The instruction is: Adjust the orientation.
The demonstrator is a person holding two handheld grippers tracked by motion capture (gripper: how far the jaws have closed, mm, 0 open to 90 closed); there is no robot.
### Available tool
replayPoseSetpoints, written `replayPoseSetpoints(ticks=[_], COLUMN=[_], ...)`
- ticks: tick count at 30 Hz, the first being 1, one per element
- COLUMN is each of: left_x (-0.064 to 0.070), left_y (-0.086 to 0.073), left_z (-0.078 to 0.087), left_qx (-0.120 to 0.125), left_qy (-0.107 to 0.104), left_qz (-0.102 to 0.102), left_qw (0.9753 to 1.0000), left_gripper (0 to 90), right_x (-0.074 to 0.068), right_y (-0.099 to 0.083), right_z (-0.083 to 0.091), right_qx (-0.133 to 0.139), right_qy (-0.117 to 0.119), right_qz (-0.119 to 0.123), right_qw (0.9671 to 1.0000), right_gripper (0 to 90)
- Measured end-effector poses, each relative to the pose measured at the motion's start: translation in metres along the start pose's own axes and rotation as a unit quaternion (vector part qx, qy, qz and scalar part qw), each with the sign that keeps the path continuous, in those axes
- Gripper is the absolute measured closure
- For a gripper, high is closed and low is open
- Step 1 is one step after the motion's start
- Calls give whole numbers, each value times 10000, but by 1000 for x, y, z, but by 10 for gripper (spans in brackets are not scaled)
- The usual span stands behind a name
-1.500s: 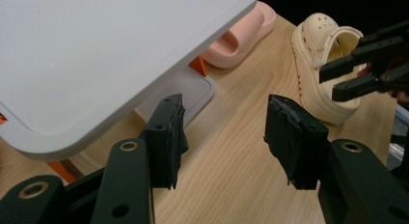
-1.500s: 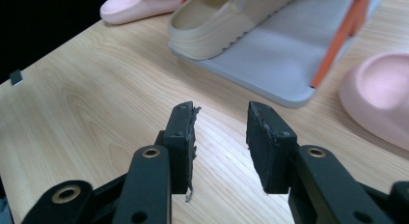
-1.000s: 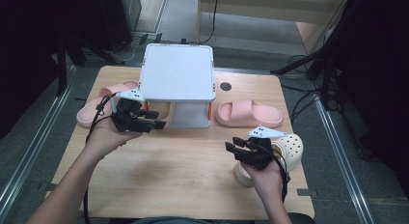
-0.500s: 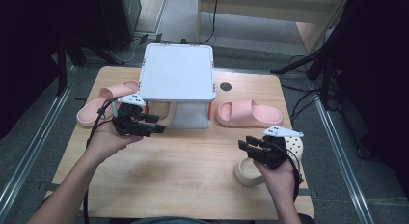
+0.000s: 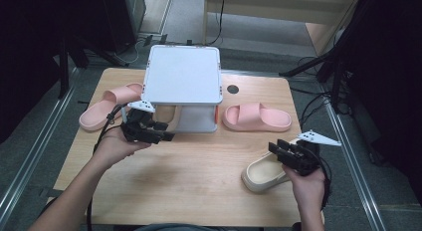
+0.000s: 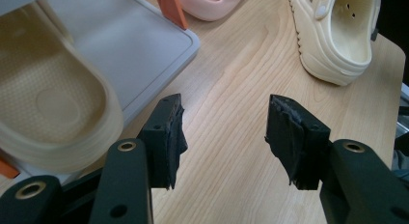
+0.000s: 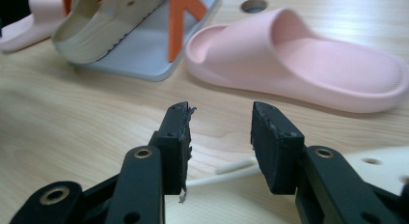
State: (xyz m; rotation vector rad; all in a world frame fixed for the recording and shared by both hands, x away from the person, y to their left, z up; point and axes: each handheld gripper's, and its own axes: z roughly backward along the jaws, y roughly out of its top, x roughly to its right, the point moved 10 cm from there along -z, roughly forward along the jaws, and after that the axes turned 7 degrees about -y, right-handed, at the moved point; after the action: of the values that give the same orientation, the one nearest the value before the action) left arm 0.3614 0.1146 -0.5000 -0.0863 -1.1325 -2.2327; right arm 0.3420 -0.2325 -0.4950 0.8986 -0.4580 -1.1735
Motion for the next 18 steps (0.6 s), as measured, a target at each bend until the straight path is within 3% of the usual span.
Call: replayPoseSetpoints(ticks=[7,18], left_x=[2,2], left_y=[3,3], left_z=[-7,-16], left_qx=[-28,-178], left_qy=[-59,-147], left_qz=[-99,-106], left_qw=[9999,9997], left_gripper=[475,475], right_x=[26,44], right_y=[-5,-17], right_z=[11,8], right_qx=[52,-86], right_qy=[-321,-499], right_qz=[-181,-402], right_qw=[9993,9979], right_gripper=[567,551])
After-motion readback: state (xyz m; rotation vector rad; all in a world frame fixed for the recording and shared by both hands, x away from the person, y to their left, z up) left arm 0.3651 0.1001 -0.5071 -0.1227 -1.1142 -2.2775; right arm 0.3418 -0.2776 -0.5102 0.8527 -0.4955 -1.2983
